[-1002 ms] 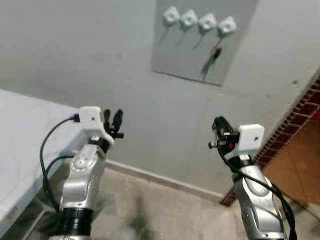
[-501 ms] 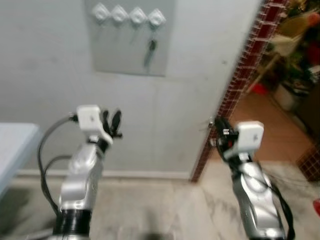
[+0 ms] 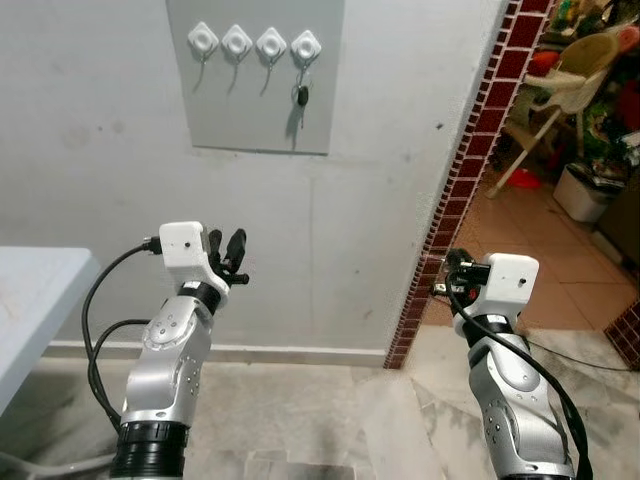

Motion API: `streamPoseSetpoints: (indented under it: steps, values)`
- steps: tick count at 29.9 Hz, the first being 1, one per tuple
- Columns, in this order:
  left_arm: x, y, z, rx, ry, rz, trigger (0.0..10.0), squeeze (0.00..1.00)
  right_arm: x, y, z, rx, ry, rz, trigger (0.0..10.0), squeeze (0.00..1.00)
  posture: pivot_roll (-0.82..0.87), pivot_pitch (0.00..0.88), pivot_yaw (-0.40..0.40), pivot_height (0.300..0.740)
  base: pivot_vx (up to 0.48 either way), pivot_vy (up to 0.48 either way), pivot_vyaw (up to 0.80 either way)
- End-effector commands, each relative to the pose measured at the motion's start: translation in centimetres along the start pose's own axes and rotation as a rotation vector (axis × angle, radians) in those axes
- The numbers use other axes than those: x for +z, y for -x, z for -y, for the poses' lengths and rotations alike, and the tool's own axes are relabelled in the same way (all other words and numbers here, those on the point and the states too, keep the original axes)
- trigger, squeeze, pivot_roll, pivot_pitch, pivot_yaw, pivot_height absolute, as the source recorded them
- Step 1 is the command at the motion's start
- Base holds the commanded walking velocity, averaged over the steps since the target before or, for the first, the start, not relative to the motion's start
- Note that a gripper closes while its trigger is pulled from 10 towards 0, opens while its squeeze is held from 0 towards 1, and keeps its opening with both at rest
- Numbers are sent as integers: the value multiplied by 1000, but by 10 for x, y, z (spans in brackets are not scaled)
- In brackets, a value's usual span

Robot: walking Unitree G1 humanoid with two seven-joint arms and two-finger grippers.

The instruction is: Hang keys on a hook

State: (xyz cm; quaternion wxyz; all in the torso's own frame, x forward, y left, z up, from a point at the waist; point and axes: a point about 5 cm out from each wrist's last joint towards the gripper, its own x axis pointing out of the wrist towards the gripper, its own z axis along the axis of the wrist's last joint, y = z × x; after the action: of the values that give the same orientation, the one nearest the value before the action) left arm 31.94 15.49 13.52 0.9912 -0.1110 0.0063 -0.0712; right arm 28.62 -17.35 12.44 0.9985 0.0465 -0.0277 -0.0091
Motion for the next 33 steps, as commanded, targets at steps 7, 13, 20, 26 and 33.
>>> streamPoseSetpoints:
  steps: [7,13,20,26,33]
  values:
    - [0,-3,4,-2,-19,-3,10000,0,11,0,0,2,48,50,10000,0,123,2,-34,740,0,0,0]
    - [3,-3,3,-6,17,-6,10000,0,9,5,1,-7,40,49,10000,0,124,11,-19,740,0,0,0]
    - [5,-1,-3,-3,-26,-15,10000,0,7,10,-1,-17,30,51,10000,0,124,32,16,740,0,0,0]
    - [7,-1,-1,-19,-45,-9,10000,0,3,14,-3,-28,20,46,10000,0,122,36,46,740,0,0,0]
    - [10,-6,4,-66,-62,-5,10000,0,5,16,-1,-49,19,65,10000,0,102,36,79,740,0,0,0]
